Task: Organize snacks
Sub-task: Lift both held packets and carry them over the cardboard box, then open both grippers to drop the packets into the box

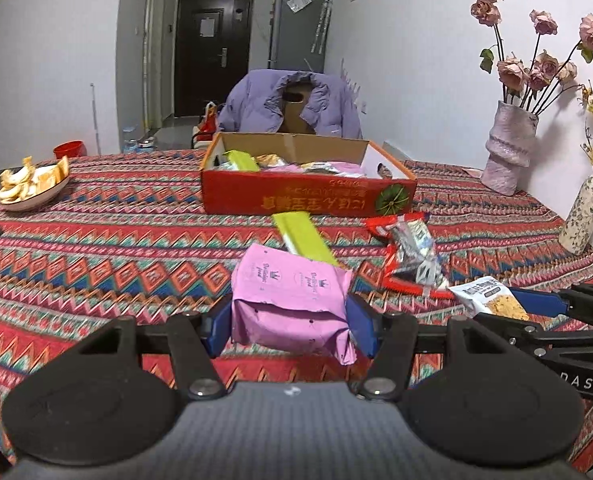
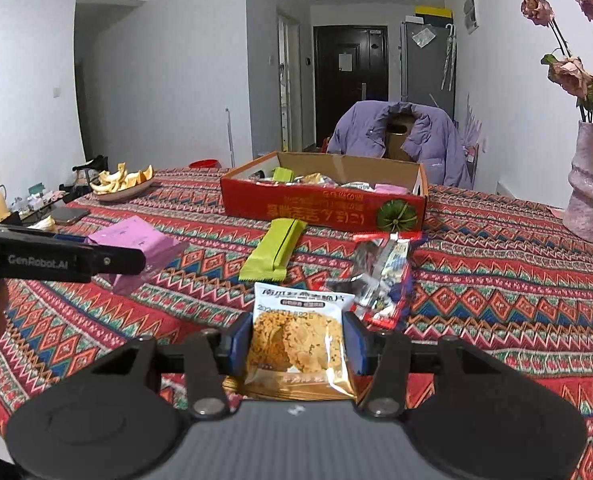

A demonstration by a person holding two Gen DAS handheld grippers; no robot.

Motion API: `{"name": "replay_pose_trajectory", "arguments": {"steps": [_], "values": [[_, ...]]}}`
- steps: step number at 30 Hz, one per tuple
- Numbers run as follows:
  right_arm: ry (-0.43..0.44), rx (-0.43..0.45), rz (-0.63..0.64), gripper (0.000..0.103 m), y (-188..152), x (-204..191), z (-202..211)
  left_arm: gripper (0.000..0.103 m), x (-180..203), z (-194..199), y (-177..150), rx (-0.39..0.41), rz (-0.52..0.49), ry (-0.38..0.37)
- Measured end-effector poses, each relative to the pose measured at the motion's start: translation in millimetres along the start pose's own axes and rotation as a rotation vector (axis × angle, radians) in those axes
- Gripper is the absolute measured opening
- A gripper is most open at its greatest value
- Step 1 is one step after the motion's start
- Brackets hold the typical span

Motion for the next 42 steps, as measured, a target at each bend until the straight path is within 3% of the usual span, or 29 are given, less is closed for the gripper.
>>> {"name": "replay_pose_trajectory", "arguments": {"steps": [8, 11, 14, 18, 22, 30, 32, 33, 37, 39, 42], "values": [[-0.009, 0.033, -0.006, 0.047, 47, 33, -33, 0.061, 14, -60, 59, 0.017, -0.043, -0.055], [0.015, 0.041, -0.021, 0.047, 75, 52, -55, 0.061, 16, -91, 93, 0.038, -0.056, -0.11], [0.039, 0.043, -0.048, 0.047, 107, 74, -85, 0.061, 15, -128, 124, 0.032, -0.054, -0.107], [0.026, 0.037, -0.066, 0.047, 151, 102, -136, 0.061, 15, -185, 166, 0.008, -0.037, -0.115], [0.024, -0.022, -0.083, 0.047, 192, 126, -207, 0.061, 11, -243, 208, -0.03, 0.017, -0.123], [-0.053, -0.126, -0.094, 0.048, 236, 152, -324, 0.062, -4, -351, 259, -0.125, 0.09, -0.057], [-0.071, -0.132, -0.094, 0.05, 240, 155, -339, 0.065, -9, -371, 263, -0.159, 0.132, -0.06], [-0.094, -0.132, -0.093, 0.053, 243, 157, -347, 0.071, -10, -377, 264, -0.169, 0.139, -0.059], [-0.128, -0.121, -0.078, 0.087, 246, 157, -355, 0.078, -13, -386, 266, -0.176, 0.109, -0.045], [-0.118, -0.117, -0.063, 0.087, 246, 156, -352, 0.084, -15, -380, 266, -0.153, 0.099, -0.059], [-0.123, -0.117, -0.057, 0.087, 248, 160, -348, 0.084, -17, -370, 265, -0.132, 0.052, -0.047]]}}
Point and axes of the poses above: each gripper's, at about its wrist camera, not at the fingertips, and z roughly against the way its jaws point, x to its right, y to its top, the point moved 3 cm from there along -z, roughly the way its jaws point, and after that the axes turned 4 degrees about -x, right-handed, at the moved point
